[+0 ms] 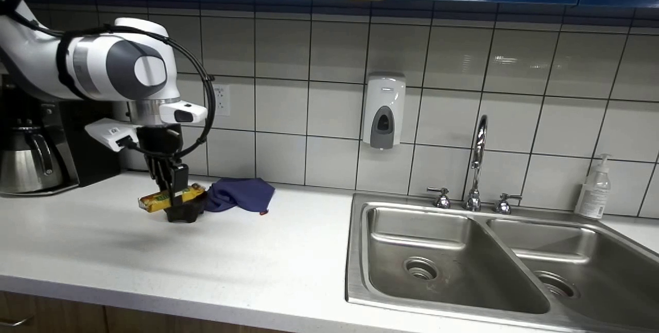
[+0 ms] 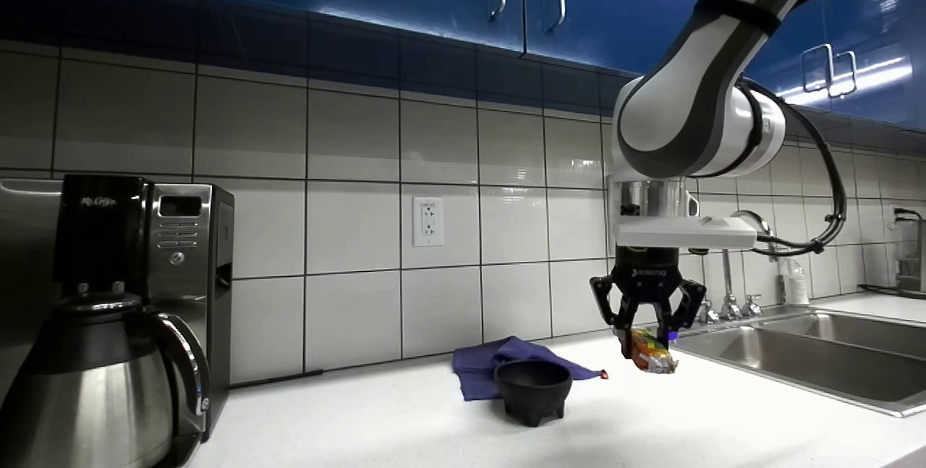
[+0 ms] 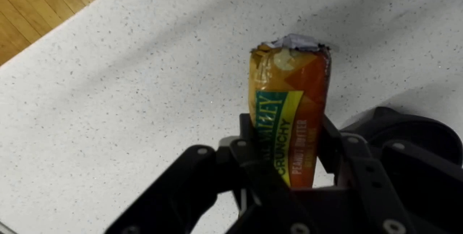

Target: Put the candy bar into the black bowl

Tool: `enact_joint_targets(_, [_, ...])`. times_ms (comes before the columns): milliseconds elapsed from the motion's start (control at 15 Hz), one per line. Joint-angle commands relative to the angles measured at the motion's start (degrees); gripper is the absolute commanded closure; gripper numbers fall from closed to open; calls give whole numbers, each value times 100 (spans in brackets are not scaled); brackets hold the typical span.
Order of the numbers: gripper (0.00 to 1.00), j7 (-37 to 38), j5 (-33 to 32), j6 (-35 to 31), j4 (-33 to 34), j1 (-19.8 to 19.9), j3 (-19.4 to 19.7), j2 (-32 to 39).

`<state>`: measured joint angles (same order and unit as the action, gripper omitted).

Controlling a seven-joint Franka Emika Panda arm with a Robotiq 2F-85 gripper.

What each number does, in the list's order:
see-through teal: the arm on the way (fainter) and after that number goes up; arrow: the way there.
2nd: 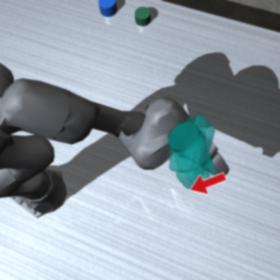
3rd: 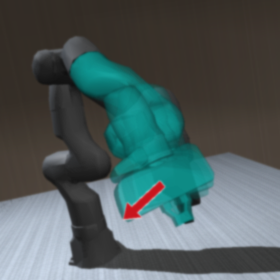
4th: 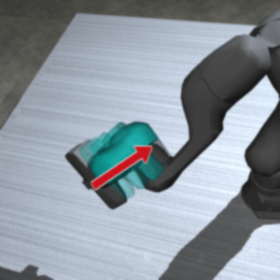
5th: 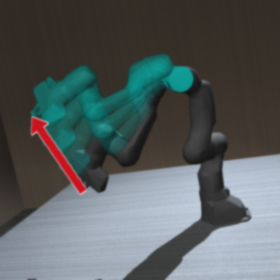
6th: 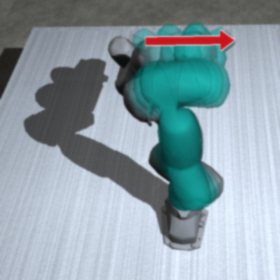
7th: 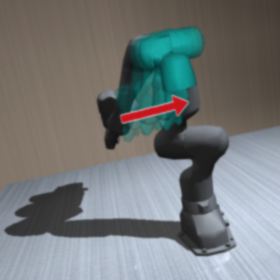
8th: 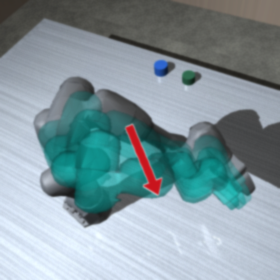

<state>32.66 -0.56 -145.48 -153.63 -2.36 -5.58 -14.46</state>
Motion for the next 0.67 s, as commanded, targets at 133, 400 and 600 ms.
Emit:
enact_joint_targets(133, [82, -305, 166, 769, 747, -43, -146, 310])
enact_joint_targets(400, [82, -571, 220, 1069, 1234, -123, -139, 827])
enact_joint_targets(600, [82, -659, 152, 1134, 1543, -153, -122, 1195])
